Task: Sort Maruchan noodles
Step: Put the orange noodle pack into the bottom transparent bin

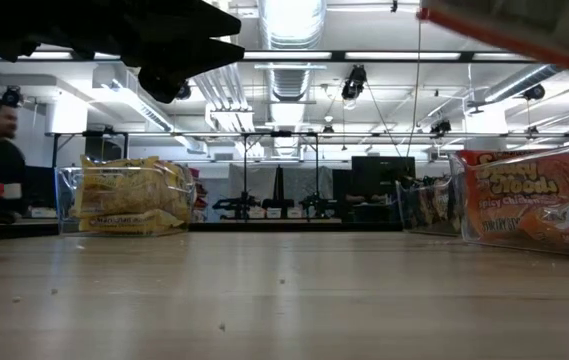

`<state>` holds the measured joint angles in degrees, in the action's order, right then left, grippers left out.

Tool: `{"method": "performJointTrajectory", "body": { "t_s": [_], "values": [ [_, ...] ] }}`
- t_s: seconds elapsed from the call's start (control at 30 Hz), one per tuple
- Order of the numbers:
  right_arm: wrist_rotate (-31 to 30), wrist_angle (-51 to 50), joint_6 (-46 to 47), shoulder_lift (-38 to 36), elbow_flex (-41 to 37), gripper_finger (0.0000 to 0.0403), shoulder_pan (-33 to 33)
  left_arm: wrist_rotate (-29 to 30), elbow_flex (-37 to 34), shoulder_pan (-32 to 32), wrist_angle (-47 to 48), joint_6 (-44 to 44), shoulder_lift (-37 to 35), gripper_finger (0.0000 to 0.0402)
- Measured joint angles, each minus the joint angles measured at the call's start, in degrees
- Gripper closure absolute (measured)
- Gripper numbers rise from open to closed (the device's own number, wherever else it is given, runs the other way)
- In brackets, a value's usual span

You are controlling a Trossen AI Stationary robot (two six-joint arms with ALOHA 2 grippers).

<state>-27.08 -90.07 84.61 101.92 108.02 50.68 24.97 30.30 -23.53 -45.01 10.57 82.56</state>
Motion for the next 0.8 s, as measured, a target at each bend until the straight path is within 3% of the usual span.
{"method": "performJointTrajectory", "body": {
  "t_s": [0.13,0.47,0.8],
  "values": [
    [0.1,0.01,8.39,-4.56,-5.76,0.0308,-2.36,0.01,0.0,0.01,0.01,0.04,0.0,0.0242],
    [0.74,0.12,46.79,-17.55,-20.57,0.0307,-3.71,0.09,0.0,0.14,-0.02,-1.22,0.0,0.0241],
    [9.28,0.13,47.9,-18.84,-25.25,0.0307,-13.21,0.15,0.0,1.82,-0.11,-4.07,0.0,0.0242]
  ]
}}
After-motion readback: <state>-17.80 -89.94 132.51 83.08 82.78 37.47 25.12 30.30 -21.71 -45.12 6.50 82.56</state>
